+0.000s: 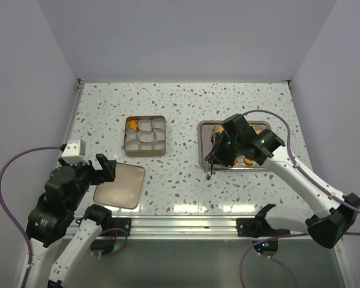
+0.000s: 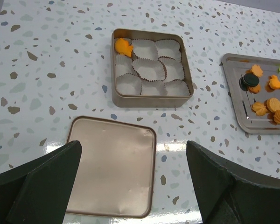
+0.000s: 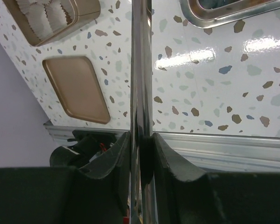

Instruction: Pack the cookies

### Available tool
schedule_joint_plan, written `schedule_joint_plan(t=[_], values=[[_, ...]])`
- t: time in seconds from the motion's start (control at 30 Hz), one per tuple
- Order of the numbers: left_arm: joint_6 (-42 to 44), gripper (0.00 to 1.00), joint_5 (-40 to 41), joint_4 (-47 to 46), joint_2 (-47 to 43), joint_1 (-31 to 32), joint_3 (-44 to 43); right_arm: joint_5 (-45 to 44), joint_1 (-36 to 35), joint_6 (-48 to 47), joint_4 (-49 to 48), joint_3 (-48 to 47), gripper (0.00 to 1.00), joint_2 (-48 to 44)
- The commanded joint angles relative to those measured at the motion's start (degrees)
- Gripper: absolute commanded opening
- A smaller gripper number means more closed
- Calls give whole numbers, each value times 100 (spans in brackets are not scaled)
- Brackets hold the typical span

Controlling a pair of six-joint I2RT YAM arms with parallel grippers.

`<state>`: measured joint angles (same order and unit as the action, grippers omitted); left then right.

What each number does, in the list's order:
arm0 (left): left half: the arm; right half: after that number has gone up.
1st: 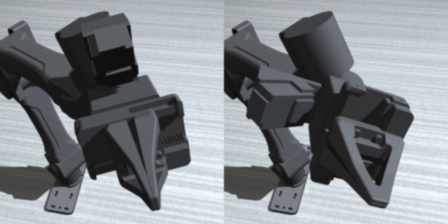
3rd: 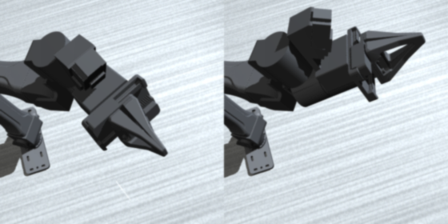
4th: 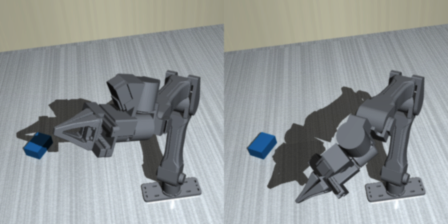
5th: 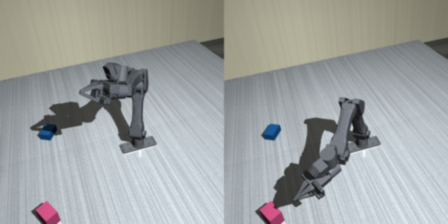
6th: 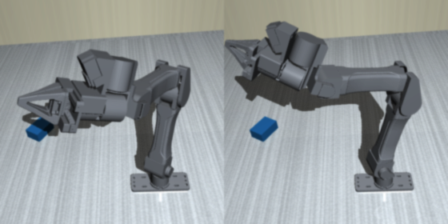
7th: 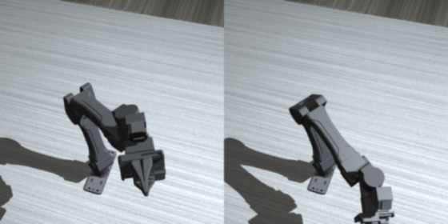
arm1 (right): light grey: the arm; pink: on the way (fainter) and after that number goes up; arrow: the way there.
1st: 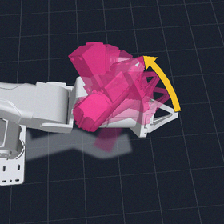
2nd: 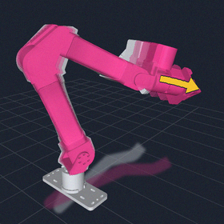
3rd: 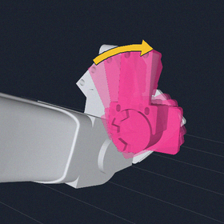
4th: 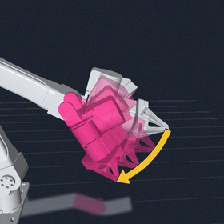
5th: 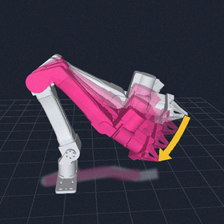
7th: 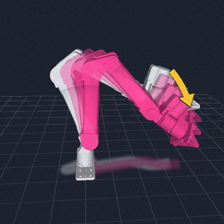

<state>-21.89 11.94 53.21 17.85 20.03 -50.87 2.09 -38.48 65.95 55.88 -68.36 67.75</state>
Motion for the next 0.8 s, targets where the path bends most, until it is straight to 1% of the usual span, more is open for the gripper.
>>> schedule_joint_plan(t=[0.0,0.17,0.27,0.33,0.47,0.7,0.77], values=[[62,100,-17,-259,-62,27,-10,62,68,-231,99,-266,26,133],[62,100,-26,-259,-71,27,-10,915,481,-145,-576,102,29,204],[62,100,-26,-259,-71,27,-2,1285,832,-91,-718,200,31,142],[62,100,-34,-267,-62,18,-2,1504,1043,-170,-649,148,32,239],[71,100,-52,-267,-62,27,-2,1479,1220,-443,-105,-90,36,415],[45,100,-8,-241,-53,27,-19,1733,1448,-443,-77,252,35,406],[9,100,36,-171,147,27,-106,1847,1457,-425,-173,270,34,415]])
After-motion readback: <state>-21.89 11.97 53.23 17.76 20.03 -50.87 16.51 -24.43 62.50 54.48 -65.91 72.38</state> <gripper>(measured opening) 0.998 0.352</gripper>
